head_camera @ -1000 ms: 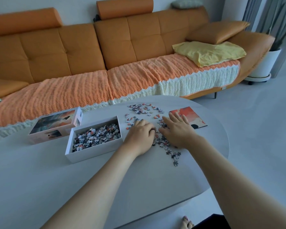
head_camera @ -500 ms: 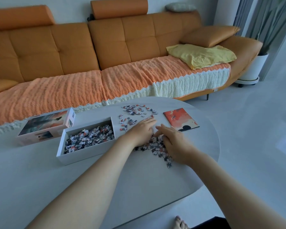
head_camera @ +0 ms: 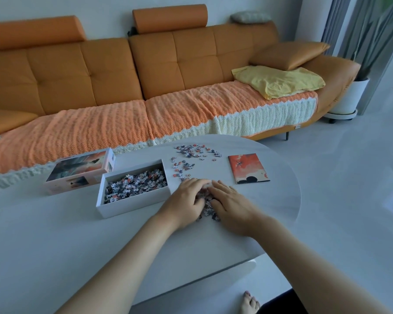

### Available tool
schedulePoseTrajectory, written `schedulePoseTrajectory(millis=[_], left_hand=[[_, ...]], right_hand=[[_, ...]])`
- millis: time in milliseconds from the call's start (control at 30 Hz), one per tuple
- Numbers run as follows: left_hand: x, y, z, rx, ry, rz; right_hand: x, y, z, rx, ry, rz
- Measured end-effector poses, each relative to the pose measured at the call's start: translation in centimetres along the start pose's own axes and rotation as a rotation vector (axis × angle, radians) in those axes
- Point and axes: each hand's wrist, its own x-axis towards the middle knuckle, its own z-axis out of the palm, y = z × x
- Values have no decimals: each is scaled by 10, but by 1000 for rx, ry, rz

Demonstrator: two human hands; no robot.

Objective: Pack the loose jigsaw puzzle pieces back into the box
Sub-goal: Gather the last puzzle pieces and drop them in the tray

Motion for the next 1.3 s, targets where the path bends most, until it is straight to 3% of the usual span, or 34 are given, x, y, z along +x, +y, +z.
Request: schedulePoseTrajectory(millis=[67,233,567,800,1033,1167,1233,1300], left_hand=[[-7,-3,0,69,15,12],[-16,-11,5,253,-135,-37],[-82,-24,-28,86,58,5],[-126,-37,-50,84,56,-32],[-152,-50,-68,37,111,-113],[-154,-53,-81,65,190,-199],[-153,-55,-85,172,234,-168],[-152,-60,-87,292,289,-130]], right_hand=[[-3,-9,1,-16,-1,60],[-2,-23,11,-105,-24,147],[11,-75,41,33,-7,3],[9,-108,63,151,96,-45],[10,-144,75,225,70,-63],[26,-156,65,448,244,130],[35,-149,56,385,336,238],[39,-135,49,196,276,298]])
